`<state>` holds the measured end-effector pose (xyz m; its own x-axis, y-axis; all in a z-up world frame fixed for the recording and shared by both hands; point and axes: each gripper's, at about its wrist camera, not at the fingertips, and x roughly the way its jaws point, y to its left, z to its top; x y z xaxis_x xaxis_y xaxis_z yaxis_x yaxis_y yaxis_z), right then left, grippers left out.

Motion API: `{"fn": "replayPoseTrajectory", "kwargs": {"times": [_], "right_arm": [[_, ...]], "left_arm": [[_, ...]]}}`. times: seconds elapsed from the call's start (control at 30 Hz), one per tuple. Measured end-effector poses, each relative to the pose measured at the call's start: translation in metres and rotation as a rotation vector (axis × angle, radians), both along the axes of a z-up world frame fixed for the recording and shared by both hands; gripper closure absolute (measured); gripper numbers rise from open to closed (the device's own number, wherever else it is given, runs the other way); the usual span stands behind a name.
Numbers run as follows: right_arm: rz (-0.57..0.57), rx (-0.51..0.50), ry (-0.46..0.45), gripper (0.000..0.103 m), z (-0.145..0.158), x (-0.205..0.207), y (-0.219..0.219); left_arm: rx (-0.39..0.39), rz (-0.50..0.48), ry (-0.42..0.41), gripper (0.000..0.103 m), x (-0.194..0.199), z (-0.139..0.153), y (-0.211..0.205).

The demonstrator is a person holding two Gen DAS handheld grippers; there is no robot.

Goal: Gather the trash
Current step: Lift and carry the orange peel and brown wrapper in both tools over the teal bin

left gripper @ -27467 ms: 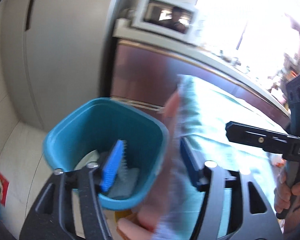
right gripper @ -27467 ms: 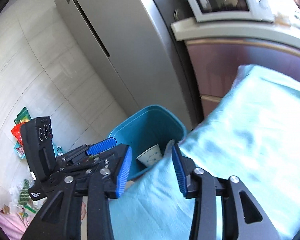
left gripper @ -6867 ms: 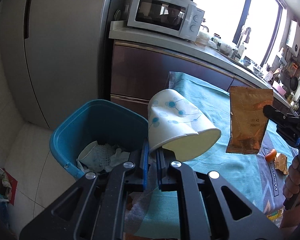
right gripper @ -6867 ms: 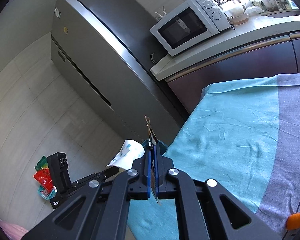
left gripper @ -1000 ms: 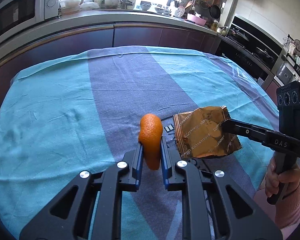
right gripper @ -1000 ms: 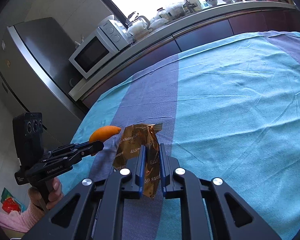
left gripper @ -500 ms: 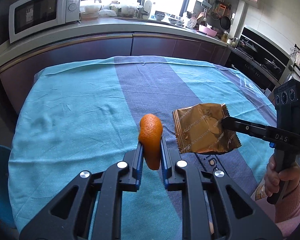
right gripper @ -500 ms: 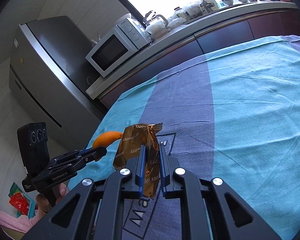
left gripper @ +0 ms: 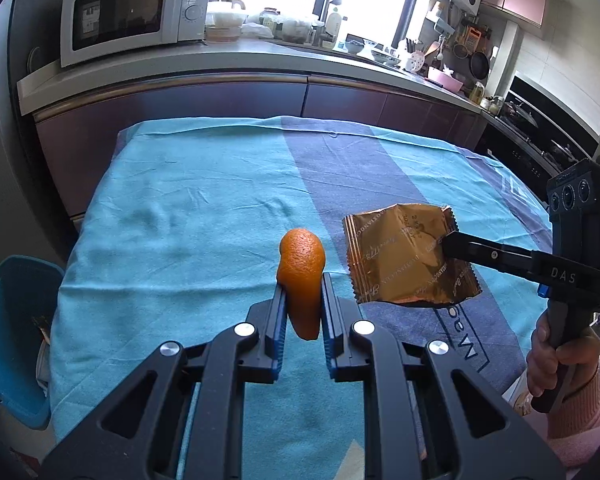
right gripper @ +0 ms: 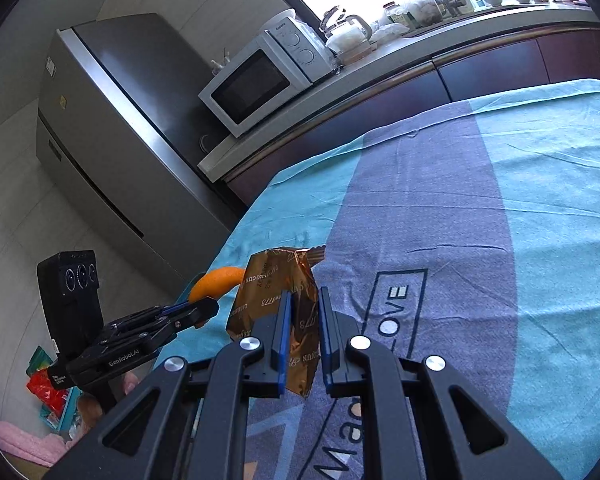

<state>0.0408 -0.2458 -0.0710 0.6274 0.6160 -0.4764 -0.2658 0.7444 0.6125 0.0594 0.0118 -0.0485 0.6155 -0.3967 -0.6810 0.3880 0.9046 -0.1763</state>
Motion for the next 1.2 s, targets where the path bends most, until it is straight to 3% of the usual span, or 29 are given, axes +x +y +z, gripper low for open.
{"fn": "replayPoseTrajectory", "kwargs": {"times": [1.2], "right_arm": [[0.106,0.013,-0.001,0.091,0.004,0.027,0.057]], "left_arm": [[0.001,0.148,-0.040,0.087,-0.020,0.016,0.052]]}}
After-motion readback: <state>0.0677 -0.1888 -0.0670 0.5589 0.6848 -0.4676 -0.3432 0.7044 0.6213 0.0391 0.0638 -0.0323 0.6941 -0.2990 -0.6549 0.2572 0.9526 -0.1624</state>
